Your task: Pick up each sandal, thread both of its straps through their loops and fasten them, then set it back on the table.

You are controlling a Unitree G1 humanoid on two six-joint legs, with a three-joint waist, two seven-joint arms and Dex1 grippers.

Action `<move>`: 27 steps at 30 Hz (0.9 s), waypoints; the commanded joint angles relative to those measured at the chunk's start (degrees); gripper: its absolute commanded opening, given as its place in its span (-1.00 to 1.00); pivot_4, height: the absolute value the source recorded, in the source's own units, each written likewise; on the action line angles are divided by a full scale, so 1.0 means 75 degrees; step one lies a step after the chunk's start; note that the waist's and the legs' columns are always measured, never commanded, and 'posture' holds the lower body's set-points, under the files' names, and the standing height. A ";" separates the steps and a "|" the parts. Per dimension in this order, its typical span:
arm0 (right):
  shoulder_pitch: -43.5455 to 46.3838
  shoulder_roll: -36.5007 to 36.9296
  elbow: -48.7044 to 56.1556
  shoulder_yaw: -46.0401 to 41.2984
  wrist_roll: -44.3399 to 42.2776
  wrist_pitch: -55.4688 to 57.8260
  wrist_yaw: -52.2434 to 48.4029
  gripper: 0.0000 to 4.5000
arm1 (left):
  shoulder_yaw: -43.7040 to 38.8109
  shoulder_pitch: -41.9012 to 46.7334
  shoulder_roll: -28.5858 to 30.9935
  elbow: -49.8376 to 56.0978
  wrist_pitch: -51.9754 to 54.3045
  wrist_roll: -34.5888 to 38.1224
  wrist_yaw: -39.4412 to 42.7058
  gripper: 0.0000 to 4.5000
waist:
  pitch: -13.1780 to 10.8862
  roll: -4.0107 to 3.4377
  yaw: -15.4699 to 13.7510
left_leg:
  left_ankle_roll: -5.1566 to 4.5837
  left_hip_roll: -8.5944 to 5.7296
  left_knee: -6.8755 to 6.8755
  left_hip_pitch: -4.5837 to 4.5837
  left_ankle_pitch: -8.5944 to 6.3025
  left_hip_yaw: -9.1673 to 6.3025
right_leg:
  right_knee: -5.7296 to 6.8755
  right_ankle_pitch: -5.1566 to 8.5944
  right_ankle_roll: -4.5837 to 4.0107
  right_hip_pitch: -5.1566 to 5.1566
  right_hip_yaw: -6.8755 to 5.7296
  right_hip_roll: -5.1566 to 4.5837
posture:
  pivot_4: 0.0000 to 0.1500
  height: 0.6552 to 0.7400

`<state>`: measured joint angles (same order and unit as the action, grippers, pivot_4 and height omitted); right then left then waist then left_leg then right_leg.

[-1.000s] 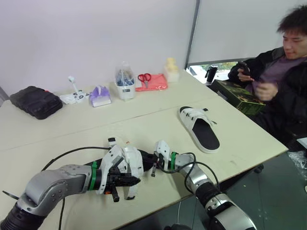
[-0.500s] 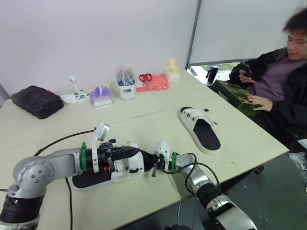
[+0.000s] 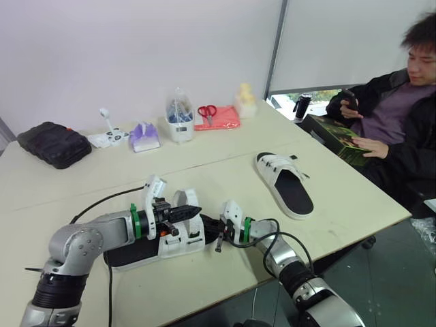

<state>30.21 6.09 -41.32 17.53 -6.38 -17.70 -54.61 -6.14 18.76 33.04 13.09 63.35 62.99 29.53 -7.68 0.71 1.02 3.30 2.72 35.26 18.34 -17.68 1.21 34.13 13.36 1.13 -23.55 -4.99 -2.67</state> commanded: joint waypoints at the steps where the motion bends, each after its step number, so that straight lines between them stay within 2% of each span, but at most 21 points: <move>1: -0.0842 0.0381 -0.1137 0.0440 0.0811 0.0985 0.0085 -1.00 | -0.0399 0.0058 -0.0018 0.0095 0.0221 0.0419 -0.0006 -0.98 | 0.0000 -0.0001 0.0001 | 0.0000 0.0000 0.0000 0.0000 0.0000 0.0000 | -0.0001 0.0000 0.0000 0.0000 0.0000 0.0000 | 1.00 1.00; 5: -0.0824 0.0348 -0.1172 0.0455 0.0823 0.0974 0.0103 -1.00 | -0.0460 -0.0047 -0.0026 0.0152 0.0334 0.0412 -0.0061 -0.98 | 0.0000 0.0000 0.0002 | 0.0000 0.0000 0.0000 -0.0001 0.0000 0.0000 | -0.0001 0.0000 0.0000 0.0000 0.0000 -0.0001 | 1.00 1.00; 12: -0.0809 0.0333 -0.1187 0.0457 0.0819 0.0976 0.0095 -1.00 | 0.0002 -0.0393 0.0188 0.0432 0.0009 -0.0393 0.0251 -0.98 | 0.0003 -0.0006 0.0001 | 0.0001 0.0002 0.0000 -0.0001 0.0000 0.0000 | -0.0001 0.0000 -0.0001 0.0000 0.0001 -0.0003 | 1.00 1.00; 20: -0.0818 0.0331 -0.1178 0.0454 0.0819 0.0980 0.0116 -1.00 | 0.0193 -0.0434 -0.0016 0.0508 -0.0307 -0.0847 0.0340 -0.98 | 0.0003 -0.0006 0.0001 | 0.0001 0.0002 0.0000 -0.0001 -0.0001 0.0000 | -0.0003 0.0001 -0.0002 -0.0001 0.0001 -0.0005 | 1.00 1.00; 27: -0.0823 0.0338 -0.1194 0.0451 0.0820 0.0977 0.0116 -1.00 | 0.0037 -0.0702 -0.0196 0.0867 -0.0042 -0.0538 0.0231 -0.98 | 0.0004 -0.0007 0.0005 | 0.0001 0.0003 -0.0001 -0.0001 -0.0001 0.0000 | -0.0002 0.0001 -0.0001 0.0000 0.0001 -0.0005 | 1.00 1.00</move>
<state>30.08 6.07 -41.30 17.53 -6.38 -17.70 -54.42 -5.75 14.45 31.28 17.71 62.11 58.22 31.11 -7.65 0.65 1.05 3.31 2.75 35.25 18.33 -17.69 1.22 34.11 13.37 1.12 -23.55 -4.98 -2.71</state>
